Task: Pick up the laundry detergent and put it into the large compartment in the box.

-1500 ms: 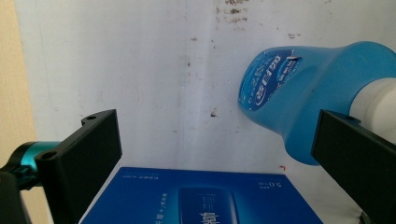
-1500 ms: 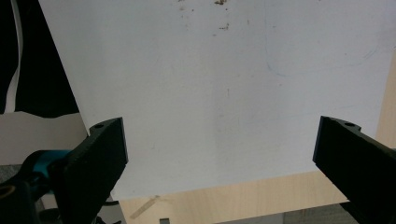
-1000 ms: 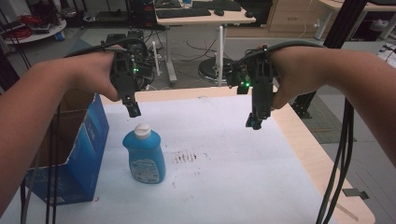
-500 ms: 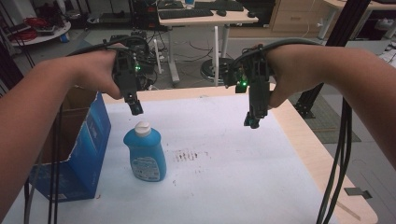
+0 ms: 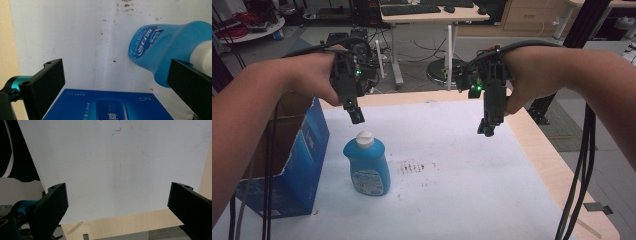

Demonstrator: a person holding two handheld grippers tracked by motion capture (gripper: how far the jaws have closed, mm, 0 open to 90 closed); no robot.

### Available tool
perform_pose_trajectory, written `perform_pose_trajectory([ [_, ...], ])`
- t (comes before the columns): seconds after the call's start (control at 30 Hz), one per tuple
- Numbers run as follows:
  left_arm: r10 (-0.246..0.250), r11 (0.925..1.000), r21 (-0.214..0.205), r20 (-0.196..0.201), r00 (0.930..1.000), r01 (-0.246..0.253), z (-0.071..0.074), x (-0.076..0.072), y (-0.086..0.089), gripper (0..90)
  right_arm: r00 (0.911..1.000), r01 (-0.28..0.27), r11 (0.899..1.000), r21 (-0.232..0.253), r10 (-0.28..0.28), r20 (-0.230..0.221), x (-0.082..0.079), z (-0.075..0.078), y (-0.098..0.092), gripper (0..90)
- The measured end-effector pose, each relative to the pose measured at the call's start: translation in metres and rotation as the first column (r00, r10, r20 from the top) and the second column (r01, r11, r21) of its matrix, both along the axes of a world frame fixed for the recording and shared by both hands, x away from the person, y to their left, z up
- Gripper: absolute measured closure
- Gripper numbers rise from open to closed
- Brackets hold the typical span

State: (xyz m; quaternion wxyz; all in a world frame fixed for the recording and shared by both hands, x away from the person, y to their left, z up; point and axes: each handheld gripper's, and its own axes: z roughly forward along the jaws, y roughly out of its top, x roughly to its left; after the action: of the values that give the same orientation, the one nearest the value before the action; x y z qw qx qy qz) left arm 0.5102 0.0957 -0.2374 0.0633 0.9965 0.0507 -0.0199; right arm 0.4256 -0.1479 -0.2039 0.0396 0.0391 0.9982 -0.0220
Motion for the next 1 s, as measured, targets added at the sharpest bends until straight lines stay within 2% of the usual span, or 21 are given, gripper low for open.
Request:
perform_pose_trajectory([
  [0.13,-0.002,0.9998,-0.019,-0.006,1.0000,0.002,0.007,-0.006,0.005,1.7,1.0000,-0.001,1.000,0.000,0.001,0.001,0.001,0.000,0.001,2.1],
  [0.3,-0.021,0.9997,-0.007,0.000,0.9998,0.021,0.016,-0.019,0.008,1.7,1.0000,0.000,1.000,-0.006,0.000,0.007,0.002,-0.001,0.002,2.1],
  [0.53,-0.062,0.9981,-0.004,0.018,0.9979,0.062,0.025,-0.035,0.011,1.7,0.9999,0.011,1.000,-0.001,-0.011,0.008,-0.001,0.001,0.001,2.1],
  [0.6,-0.086,0.9962,-0.012,0.026,0.9960,0.086,0.029,-0.045,0.013,1.7,0.9998,0.015,1.000,-0.001,-0.015,0.011,-0.003,0.002,0.000,2.1],
  [0.7,-0.107,0.9938,-0.028,0.020,0.9941,0.107,0.031,-0.054,0.014,1.7,0.9998,0.017,1.000,-0.004,-0.017,0.007,-0.003,0.002,0.000,2.1],
  [1.0,-0.143,0.9886,-0.044,0.021,0.9895,0.144,0.026,-0.072,0.018,1.7,0.9997,0.020,1.000,-0.005,-0.020,0.015,-0.004,0.002,0.002,2.1],
])
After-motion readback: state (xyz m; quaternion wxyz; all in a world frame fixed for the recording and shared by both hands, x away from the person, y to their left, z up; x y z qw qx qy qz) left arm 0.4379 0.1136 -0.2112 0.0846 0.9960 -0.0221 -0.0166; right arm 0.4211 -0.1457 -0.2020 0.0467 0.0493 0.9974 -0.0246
